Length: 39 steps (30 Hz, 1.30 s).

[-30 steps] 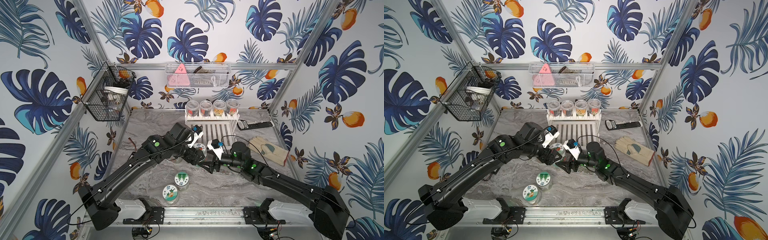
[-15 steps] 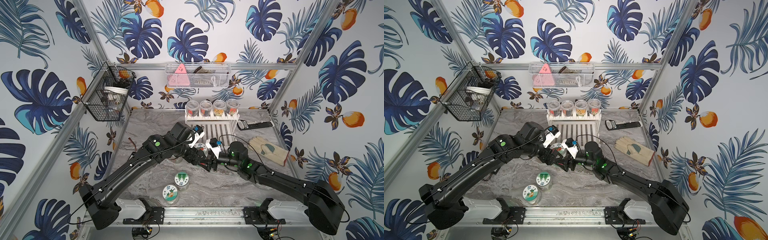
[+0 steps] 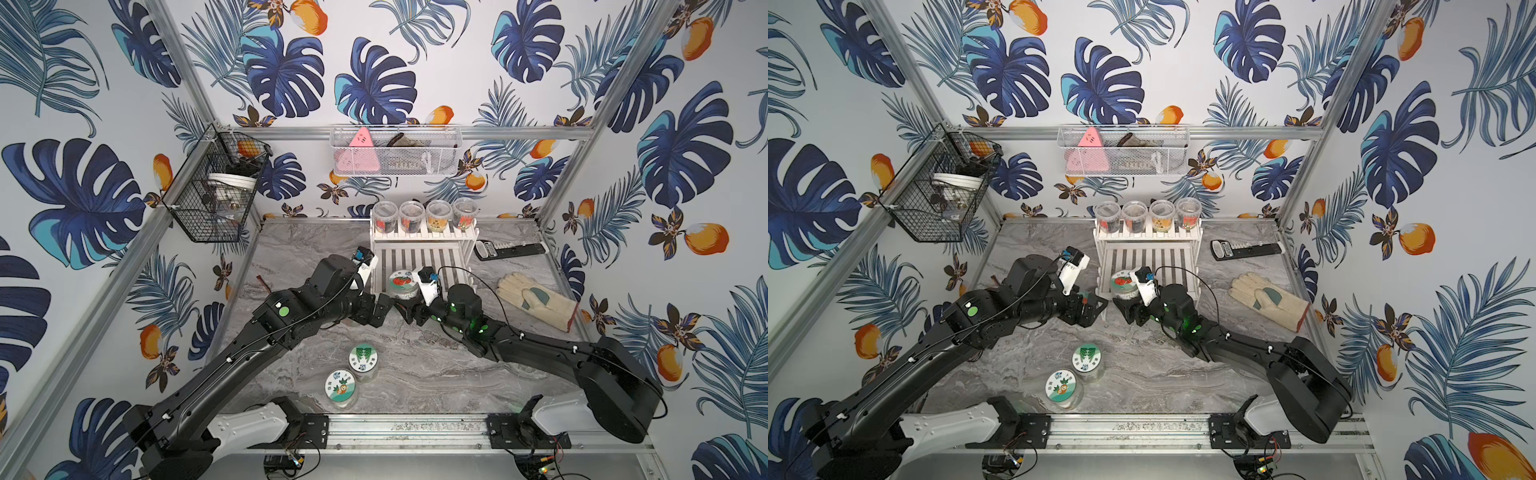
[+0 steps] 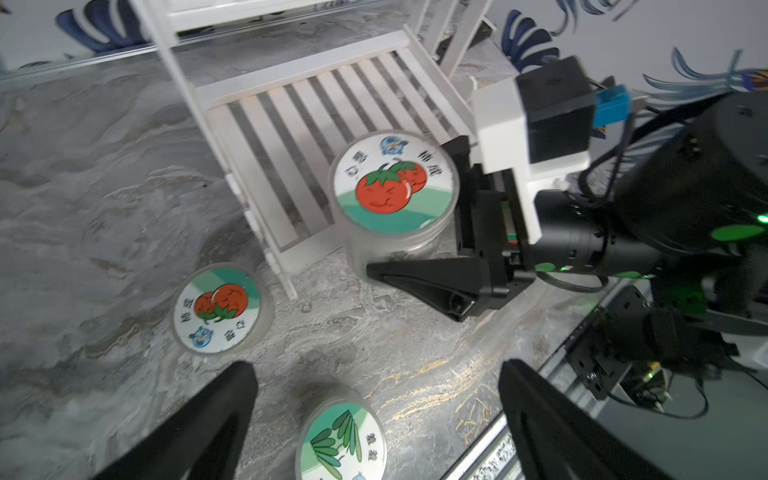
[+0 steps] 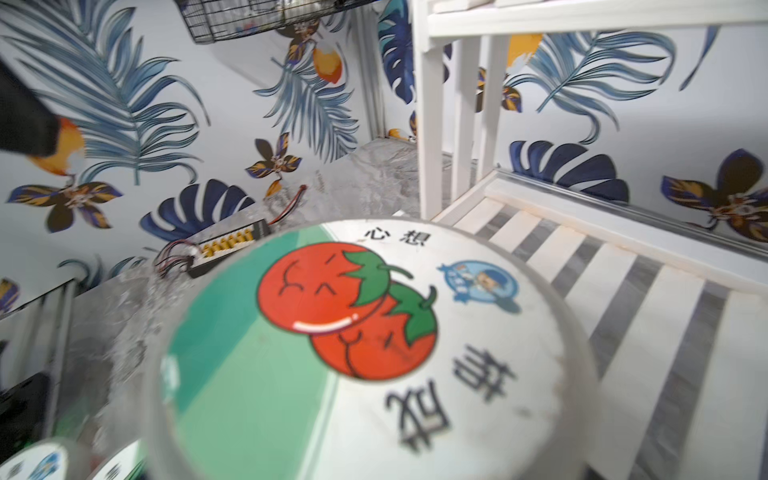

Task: Place the seed container on the shelf
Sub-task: Pick up the seed jar at the center of the board, then place the seed jar on the shelf.

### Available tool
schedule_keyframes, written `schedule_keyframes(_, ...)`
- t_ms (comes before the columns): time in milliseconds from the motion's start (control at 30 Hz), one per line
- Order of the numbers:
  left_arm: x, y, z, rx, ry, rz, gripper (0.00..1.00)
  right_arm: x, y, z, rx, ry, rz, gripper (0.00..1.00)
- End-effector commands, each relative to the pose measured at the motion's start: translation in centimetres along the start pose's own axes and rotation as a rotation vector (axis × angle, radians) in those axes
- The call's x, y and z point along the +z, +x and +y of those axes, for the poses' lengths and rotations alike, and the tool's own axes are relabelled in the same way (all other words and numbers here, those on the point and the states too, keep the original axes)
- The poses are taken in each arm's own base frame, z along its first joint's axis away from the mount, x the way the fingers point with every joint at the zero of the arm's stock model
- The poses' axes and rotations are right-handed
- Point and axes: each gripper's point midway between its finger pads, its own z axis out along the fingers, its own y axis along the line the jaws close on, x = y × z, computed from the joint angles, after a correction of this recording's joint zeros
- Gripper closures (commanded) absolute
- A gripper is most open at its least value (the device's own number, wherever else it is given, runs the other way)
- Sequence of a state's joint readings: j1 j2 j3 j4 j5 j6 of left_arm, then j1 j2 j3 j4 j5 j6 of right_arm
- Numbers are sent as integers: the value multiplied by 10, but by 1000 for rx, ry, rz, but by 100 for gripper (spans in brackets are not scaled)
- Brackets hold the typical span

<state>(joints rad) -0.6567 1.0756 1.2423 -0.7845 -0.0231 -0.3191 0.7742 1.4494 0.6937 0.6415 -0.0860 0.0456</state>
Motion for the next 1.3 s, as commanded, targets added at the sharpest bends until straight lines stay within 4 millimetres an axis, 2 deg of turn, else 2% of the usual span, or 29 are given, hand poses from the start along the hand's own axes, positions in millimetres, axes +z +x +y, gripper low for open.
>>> schedule_keyframes(0, -3, -8, 22, -118, -73, -90, 1, 10, -35, -14, 10, 82, -152, 23)
schedule_keyframes(133, 2, 6, 39, -169, -116, -72, 1, 26, -32, -22, 15, 116, -175, 24)
schedule_keyframes(300, 4, 18, 51, -189, -160, -58, 1, 42, -25, -24, 23, 117, -159, 23)
schedule_keyframes(567, 7, 27, 56, -194, -179, -45, 1, 60, -2, -23, 31, 116, -66, 17)
schedule_keyframes(700, 7, 29, 55, -193, -169, -43, 1, 53, 4, -28, 33, 149, -17, 10)
schedule_keyframes(900, 7, 27, 54, -184, -166, -48, 1, 33, 11, -32, 26, 201, 176, 1)
schedule_keyframes(1133, 14, 28, 51, -182, -147, -33, 1, 3, 20, -16, 86, 132, 249, 6)
schedule_keyframes(1267, 15, 26, 49, -180, -139, -31, 1, 0, 18, -12, 137, 117, 238, 13)
